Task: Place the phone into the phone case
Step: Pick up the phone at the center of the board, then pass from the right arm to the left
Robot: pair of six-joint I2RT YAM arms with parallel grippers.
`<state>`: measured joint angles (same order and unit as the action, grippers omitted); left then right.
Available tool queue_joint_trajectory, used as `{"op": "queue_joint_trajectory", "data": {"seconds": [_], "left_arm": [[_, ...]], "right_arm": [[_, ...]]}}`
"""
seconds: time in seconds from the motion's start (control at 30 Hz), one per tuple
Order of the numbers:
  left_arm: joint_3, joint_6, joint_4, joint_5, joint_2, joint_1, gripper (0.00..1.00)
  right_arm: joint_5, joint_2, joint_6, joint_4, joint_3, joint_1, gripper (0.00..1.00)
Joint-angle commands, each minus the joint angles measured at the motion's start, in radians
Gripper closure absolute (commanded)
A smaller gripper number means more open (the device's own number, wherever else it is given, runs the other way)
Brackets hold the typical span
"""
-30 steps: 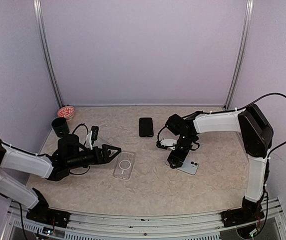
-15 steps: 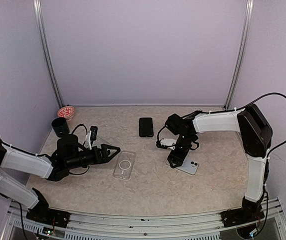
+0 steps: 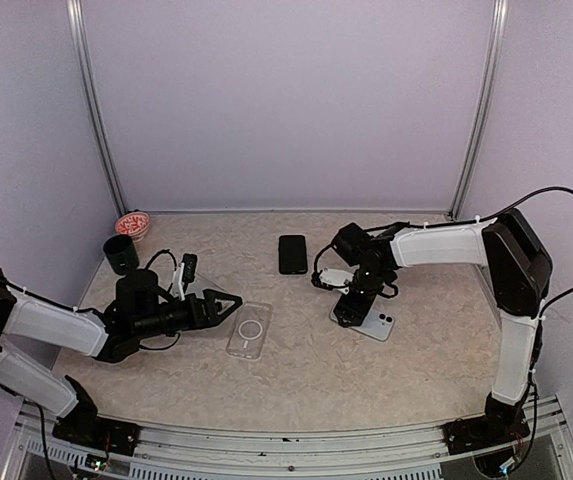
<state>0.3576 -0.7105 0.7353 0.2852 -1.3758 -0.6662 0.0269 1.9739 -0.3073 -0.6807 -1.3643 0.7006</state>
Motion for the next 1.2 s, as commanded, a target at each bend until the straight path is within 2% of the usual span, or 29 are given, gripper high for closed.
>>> {"op": "queue_joint_trajectory", "data": {"seconds": [0.0, 0.47, 0.7, 1.0, 1.17], "left_arm": [[0.013, 0.000, 0.030, 0.016, -0.002, 0.002, 0.01], [0.051, 0.011, 0.027, 0.023, -0.030, -0.012, 0.01], [0.066, 0.004, 0.072, 0.007, -0.061, -0.030, 0.01], [0.098, -0.054, 0.180, 0.088, -0.130, -0.049, 0.01], [0.113, 0.012, 0.191, 0.065, -0.143, -0.081, 0.01]], "right_arm": [[0.011, -0.084, -0.009, 0.106, 0.020, 0.007, 0.31], [-0.050, -0.243, 0.060, 0.314, 0.082, 0.007, 0.31], [-0.100, -0.333, 0.179, 0.477, 0.140, 0.008, 0.31], [-0.268, -0.516, 0.290, 0.789, 0.325, 0.007, 0.30], [-0.301, -0.546, 0.426, 0.874, 0.359, 0.007, 0.30]]}}
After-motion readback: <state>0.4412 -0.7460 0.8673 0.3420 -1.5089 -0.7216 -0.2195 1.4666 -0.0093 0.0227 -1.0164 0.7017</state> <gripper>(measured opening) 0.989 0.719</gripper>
